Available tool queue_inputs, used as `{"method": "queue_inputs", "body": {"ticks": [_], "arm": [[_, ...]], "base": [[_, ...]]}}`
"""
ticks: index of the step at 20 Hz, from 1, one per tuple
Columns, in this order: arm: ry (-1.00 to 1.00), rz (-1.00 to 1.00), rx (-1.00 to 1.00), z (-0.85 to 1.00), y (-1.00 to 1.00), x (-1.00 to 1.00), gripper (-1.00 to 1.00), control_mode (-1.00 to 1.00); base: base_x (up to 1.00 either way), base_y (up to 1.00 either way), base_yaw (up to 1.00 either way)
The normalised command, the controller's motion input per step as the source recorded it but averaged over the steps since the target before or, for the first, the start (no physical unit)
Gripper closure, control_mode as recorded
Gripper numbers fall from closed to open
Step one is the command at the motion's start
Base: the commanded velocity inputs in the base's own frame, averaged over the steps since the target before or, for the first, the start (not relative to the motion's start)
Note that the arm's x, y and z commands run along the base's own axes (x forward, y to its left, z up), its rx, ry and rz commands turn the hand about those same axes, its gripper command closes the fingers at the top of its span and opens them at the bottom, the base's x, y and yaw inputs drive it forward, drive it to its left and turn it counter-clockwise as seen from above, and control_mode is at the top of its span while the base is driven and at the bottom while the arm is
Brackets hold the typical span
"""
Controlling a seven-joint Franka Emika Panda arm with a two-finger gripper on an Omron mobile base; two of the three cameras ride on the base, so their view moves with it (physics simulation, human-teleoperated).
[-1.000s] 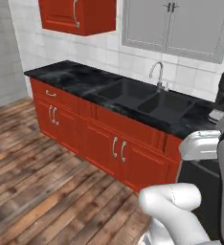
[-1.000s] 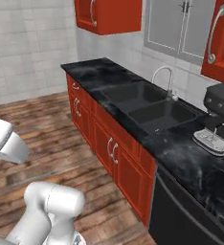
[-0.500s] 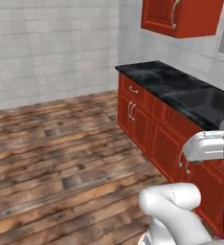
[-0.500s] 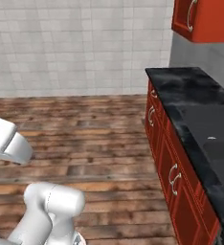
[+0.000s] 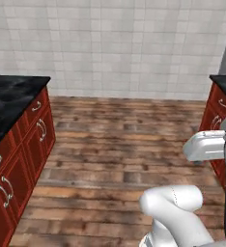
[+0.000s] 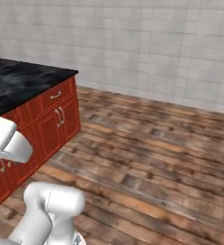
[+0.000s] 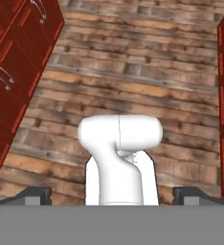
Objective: Close all open cabinet doors.
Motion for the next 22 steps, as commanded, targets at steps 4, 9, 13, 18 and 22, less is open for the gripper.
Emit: {"method": "queue_inputs", "body": {"ticks": [4, 9, 13, 18, 22], "arm": [[0.00, 0.00, 0.00, 0.00, 0.00, 0.00, -1.00, 1.00], [0.00, 0.00, 0.00, 0.00, 0.00, 0.00, -1.00, 1.00], [0.00, 0.00, 0.00, 0.00, 0.00, 0.00, -1.00, 1.00], [0.00, 0.00, 0.00, 0.00, 0.00, 0.00, -1.00, 1.00], [0.00, 0.00, 0.00, 0.00, 0.00, 0.00, -1.00, 1.00]], "base": [[0.11, 0.00, 0.70], [0.06, 0.00, 0.70], [0.09, 0.03, 0.70], [0.13, 0.06, 0.70], [0.14, 0.16, 0.62]]}}
